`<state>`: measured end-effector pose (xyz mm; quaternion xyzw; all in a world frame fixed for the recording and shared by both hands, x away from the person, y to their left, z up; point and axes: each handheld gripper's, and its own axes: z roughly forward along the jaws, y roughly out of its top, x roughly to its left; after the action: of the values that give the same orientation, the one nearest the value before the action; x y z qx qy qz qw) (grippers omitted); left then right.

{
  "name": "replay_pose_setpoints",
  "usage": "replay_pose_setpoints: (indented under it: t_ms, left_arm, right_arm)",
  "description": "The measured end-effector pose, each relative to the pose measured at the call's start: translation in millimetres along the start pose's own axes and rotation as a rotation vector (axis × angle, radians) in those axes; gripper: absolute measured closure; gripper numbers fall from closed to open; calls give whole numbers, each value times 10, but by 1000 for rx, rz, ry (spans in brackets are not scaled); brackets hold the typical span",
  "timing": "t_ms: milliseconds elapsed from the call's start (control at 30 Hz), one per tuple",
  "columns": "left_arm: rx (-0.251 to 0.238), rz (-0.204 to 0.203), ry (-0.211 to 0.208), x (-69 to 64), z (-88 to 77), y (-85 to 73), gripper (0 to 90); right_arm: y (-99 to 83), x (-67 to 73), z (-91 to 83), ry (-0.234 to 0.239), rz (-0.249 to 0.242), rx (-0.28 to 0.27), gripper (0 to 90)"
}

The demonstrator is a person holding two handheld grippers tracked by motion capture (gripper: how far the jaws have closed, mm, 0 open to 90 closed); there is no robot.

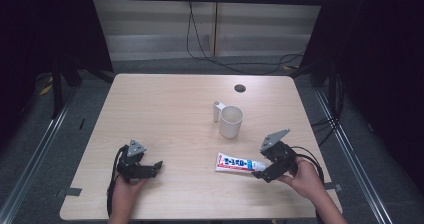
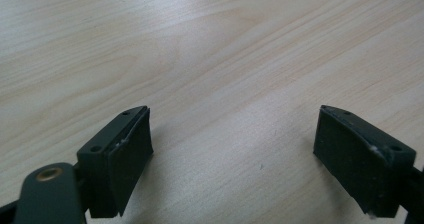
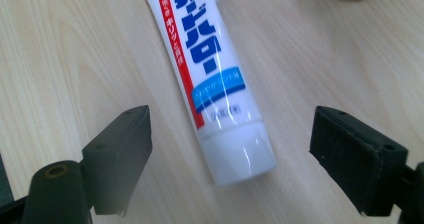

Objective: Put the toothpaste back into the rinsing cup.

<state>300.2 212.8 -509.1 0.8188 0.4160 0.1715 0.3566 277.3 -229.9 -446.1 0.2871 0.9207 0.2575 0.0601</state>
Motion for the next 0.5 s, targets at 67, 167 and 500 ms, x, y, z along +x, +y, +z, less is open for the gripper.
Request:
replay_pose_setpoints:
  t_ms: [67,167,500]
  left_arm:
    - [0,0,0,0,0,0,153]
    - [-2,1,1,-2,1,-1,154]
    - [-3,4,6,-6,-1,-1,159]
  right_arm:
    - [89,11,48,6,-14,15,174]
    - [163,34,109,7,-36,45,182]
    - [376,107,252,15,-90,106,195]
